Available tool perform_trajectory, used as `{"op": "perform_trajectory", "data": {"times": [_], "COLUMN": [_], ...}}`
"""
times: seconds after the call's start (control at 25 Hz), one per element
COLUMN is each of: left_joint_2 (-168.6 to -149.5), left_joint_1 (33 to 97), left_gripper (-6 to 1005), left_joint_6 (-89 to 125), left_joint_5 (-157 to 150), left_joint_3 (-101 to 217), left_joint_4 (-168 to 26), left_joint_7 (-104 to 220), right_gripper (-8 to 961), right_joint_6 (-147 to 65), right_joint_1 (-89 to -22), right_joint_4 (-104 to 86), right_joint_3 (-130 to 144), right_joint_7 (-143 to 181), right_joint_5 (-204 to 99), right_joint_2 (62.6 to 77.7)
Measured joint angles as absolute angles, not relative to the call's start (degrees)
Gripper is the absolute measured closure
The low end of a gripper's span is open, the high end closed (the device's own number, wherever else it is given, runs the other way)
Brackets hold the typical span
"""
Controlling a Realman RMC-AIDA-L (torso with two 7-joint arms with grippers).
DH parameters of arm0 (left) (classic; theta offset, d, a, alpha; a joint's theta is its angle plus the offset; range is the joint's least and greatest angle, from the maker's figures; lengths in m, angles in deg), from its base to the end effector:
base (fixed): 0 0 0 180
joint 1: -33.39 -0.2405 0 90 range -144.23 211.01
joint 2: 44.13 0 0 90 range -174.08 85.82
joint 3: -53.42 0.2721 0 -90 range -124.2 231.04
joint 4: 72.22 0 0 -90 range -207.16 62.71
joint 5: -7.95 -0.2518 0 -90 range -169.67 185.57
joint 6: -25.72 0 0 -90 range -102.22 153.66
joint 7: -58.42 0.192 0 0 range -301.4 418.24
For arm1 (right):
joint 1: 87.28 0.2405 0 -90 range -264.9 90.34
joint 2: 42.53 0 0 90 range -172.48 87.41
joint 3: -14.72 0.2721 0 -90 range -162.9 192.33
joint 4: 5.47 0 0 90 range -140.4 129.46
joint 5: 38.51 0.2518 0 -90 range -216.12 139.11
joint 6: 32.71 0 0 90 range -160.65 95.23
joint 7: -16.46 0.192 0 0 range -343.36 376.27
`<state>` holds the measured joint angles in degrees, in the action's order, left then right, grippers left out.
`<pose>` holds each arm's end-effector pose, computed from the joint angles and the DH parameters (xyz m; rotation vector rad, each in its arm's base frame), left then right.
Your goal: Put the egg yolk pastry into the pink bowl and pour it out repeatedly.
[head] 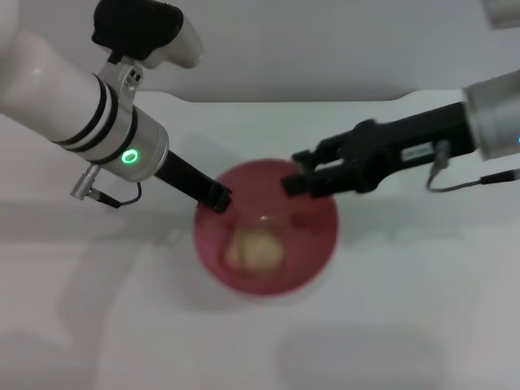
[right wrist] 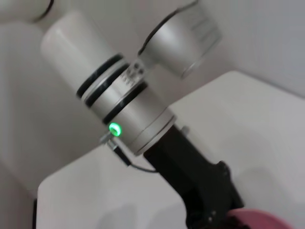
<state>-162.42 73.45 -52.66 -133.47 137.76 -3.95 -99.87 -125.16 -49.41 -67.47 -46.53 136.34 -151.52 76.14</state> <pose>-0.1679 0.4363 -0.0882 -2.5490 -1.0961 0.3058 0.1387 0.4152 -0.0366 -2.9791 0.7698 0.4563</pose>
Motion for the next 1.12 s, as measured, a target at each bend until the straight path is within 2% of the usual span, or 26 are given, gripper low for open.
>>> {"op": "perform_trajectory", "data": {"times": [0.12,0.36,0.68,0.84,0.88,0.96,1.12], "left_joint_2": [-162.35,-162.32,-162.26,-162.28,-162.24,-162.3,-162.32], "left_joint_1": [74.03,73.05,64.05,57.2,53.71,52.83,50.45], "left_gripper": [999,999,1000,1000,1000,1000,1000], "left_joint_6": [-51.54,-45.29,-24.76,-10.73,-0.59,2.96,27.82], "left_joint_5": [-133.74,-133.47,-119.15,-111.34,-109.65,-109.52,-110.43], "left_joint_3": [137.56,138.08,142.95,150.48,156.51,158.53,173.27], "left_joint_4": [-4.96,-4.71,-2.59,0.18,1.31,1.43,-1.85], "left_joint_7": [-99.86,-98.25,-83.77,-69.9,-62.95,-61.19,-52.68], "right_gripper": [508,478,482,483,483,483,483], "right_joint_6": [-125.69,-125.08,-119.25,-118.0,-117.16,-116.99,-116.74], "right_joint_1": [-50.65,-52.94,-57.48,-59.8,-60.69,-60.95,-61.7], "right_joint_4": [-68.03,-67.71,-62.71,-60.88,-59.87,-59.24,-57.65], "right_joint_3": [-42.1,-32.61,-20.8,-19.15,-17.88,-17.27,-15.11], "right_joint_7": [136.36,136.36,136.36,136.06,135.98,135.96,135.91], "right_joint_5": [-151.52,-151.4,-150.99,-150.94,-150.92,-150.91,-150.88], "right_joint_2": [76.12,76.08,75.96,75.95,75.95,75.95,75.93]}}
